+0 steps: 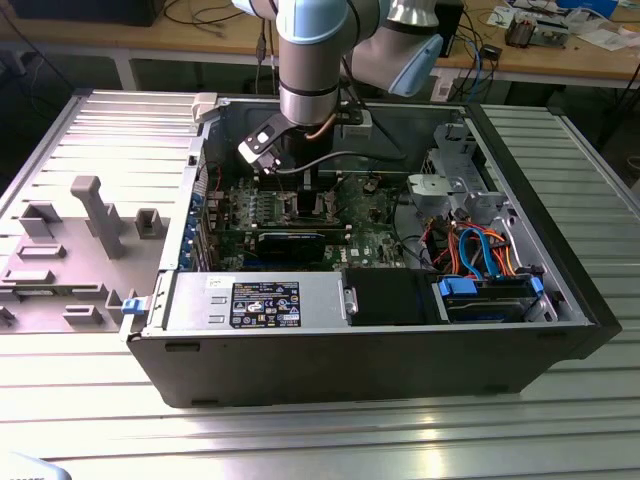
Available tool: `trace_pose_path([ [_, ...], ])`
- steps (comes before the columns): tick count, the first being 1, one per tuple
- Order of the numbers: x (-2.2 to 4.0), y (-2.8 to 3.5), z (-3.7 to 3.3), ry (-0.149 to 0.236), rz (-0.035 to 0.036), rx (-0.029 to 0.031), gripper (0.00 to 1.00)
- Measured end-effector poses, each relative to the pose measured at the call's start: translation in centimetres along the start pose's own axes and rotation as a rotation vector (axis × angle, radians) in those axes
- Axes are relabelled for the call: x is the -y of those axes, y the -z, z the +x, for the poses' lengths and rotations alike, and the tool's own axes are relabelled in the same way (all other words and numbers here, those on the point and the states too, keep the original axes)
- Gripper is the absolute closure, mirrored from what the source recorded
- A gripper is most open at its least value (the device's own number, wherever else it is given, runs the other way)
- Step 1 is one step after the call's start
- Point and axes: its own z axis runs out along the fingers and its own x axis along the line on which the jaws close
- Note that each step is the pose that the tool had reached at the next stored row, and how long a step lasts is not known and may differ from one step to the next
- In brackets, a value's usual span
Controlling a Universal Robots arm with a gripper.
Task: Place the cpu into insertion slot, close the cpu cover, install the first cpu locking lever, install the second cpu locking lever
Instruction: 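Place the cpu into insertion slot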
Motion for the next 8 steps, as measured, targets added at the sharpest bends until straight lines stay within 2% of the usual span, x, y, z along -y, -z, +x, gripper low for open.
trace_pose_path([
  [3, -0.01, -0.05, 0.02, 0.000, -0.0005, -0.0007, 0.44],
  [4, -0.01, -0.04, 0.01, 0.000, -0.0003, -0.0003, 0.38],
  [8, 0.00, -0.04, -0.08, 0.000, -0.0002, -0.0003, 0.38],
])
